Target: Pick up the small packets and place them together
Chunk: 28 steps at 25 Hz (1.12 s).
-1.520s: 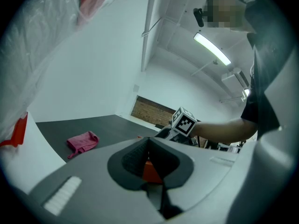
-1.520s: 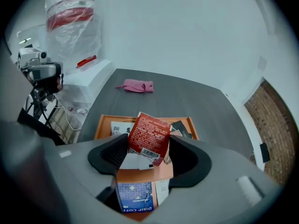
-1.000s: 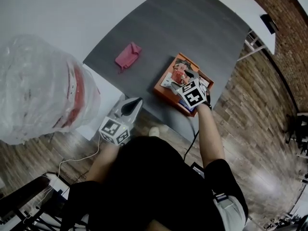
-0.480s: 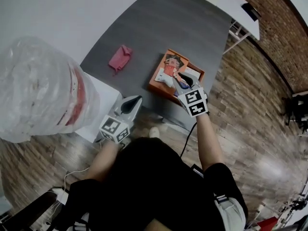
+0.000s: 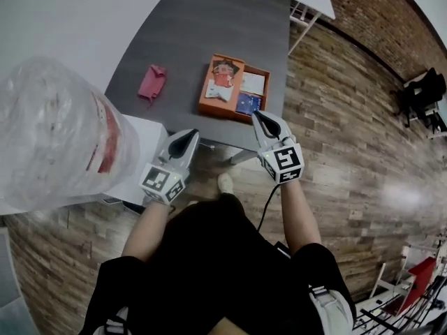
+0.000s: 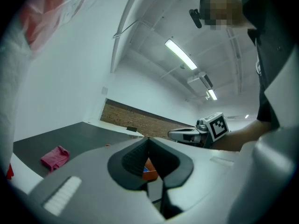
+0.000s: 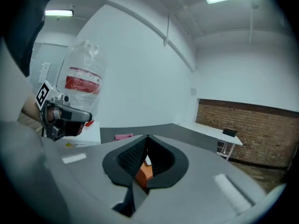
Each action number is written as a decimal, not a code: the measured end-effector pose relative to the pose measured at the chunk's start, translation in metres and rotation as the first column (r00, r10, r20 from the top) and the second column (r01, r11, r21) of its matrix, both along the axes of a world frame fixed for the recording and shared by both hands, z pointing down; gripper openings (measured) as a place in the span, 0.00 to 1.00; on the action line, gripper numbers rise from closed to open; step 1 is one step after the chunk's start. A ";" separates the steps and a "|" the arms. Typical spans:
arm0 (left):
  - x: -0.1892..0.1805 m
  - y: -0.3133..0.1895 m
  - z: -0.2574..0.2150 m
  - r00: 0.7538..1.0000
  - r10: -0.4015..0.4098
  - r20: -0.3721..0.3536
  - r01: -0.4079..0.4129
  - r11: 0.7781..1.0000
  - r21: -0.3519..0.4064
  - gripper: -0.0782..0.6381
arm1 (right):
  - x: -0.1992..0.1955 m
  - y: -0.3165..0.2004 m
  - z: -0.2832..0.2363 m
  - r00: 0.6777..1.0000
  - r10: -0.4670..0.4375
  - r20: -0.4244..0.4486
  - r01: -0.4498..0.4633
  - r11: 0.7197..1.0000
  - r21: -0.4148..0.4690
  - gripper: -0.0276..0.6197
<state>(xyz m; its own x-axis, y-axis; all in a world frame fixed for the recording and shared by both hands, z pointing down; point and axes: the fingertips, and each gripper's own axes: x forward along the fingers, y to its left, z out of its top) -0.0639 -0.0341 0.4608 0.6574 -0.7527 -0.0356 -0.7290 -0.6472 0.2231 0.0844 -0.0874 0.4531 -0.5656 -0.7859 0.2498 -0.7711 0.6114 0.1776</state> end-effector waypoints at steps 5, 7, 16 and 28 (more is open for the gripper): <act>0.004 0.022 -0.007 0.996 0.090 -0.013 -0.089 0.996 0.031 0.11 | 0.024 0.052 -0.023 0.953 0.167 0.254 -0.169 0.985 -0.013 0.05; 0.008 0.032 -0.010 0.992 0.122 -0.018 -0.121 0.992 0.038 0.11 | 0.033 0.073 -0.027 0.931 0.212 0.298 -0.216 0.976 -0.022 0.05; 0.024 0.077 -0.023 0.976 0.219 0.011 -0.219 0.972 0.083 0.11 | 0.046 0.139 -0.031 0.899 0.280 0.336 -0.302 0.953 0.014 0.05; 0.048 0.095 -0.029 0.986 0.168 0.003 -0.167 0.981 0.095 0.11 | 0.067 0.170 -0.030 0.893 0.255 0.371 -0.283 0.959 0.022 0.05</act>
